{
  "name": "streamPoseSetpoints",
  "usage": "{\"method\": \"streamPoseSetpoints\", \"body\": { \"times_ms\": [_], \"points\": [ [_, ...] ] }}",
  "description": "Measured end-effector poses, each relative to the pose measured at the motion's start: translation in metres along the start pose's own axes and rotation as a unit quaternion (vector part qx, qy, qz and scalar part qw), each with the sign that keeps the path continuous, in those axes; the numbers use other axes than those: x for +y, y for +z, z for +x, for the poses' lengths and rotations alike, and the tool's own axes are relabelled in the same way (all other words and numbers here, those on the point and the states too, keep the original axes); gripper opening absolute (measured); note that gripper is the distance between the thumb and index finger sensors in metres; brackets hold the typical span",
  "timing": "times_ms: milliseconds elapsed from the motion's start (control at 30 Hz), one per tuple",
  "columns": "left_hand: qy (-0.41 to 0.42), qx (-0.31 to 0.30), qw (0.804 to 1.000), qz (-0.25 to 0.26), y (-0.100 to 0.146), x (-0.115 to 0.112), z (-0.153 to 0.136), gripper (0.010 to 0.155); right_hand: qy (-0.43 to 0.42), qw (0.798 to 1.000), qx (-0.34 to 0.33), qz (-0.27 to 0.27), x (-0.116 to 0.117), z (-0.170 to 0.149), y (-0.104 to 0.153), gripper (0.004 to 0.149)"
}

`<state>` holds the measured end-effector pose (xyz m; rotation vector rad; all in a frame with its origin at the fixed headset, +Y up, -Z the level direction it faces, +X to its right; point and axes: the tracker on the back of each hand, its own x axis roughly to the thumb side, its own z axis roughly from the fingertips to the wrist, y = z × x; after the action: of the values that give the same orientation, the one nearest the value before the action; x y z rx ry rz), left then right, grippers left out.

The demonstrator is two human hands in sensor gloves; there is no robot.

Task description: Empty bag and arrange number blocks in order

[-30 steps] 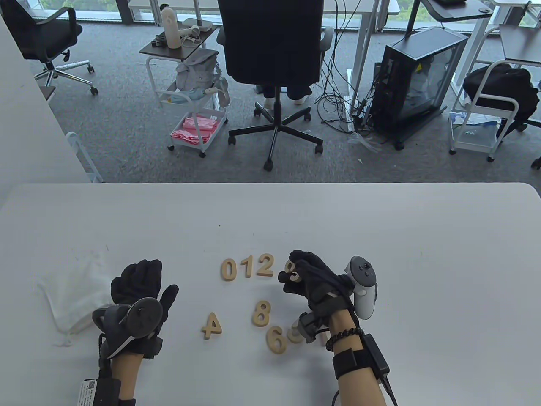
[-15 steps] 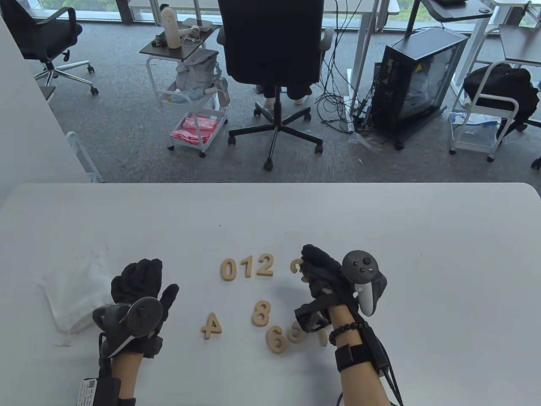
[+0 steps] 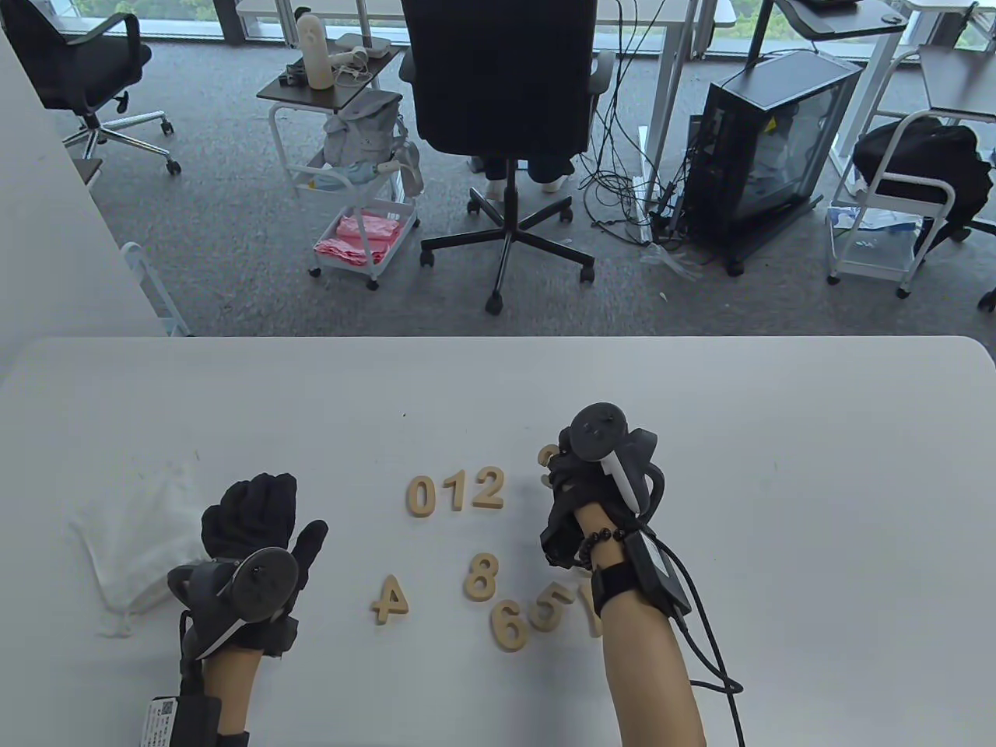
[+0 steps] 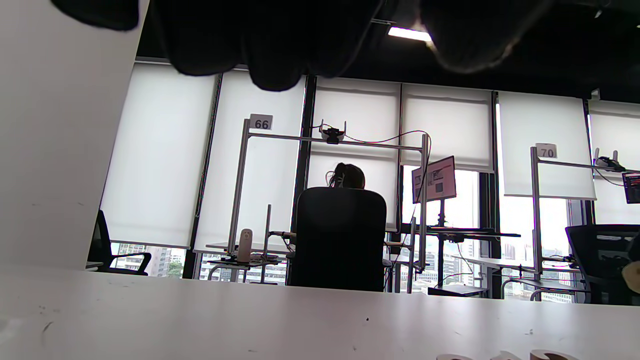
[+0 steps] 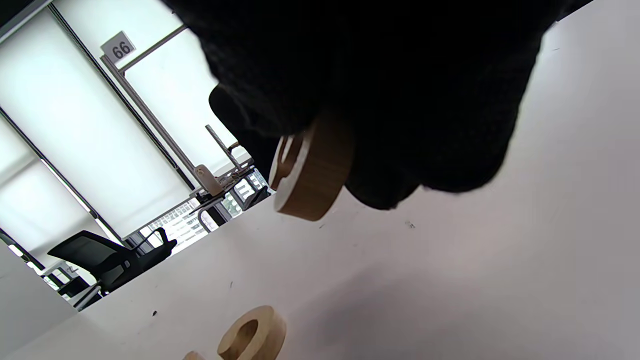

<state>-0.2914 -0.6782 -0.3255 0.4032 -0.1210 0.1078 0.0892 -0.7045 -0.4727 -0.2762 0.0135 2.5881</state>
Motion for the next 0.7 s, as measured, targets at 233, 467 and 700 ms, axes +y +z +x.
{"method": "streamPoseSetpoints", "body": {
  "times_ms": [233,467,700],
  "points": [
    [0.003,0.003,1.0,0.002,0.0,0.0,-0.001,0.073,0.065,0.997,0.035,0.011,0.04,0.012,-0.019,0.05],
    [0.005,0.005,1.0,0.006,0.001,0.002,-0.003,0.073,0.109,0.993,0.043,0.012,0.057,0.023,-0.026,0.05],
    [0.01,0.007,1.0,0.01,0.001,0.002,-0.004,0.072,0.132,0.99,0.051,0.0,0.067,0.021,-0.03,0.051]
  ]
}}
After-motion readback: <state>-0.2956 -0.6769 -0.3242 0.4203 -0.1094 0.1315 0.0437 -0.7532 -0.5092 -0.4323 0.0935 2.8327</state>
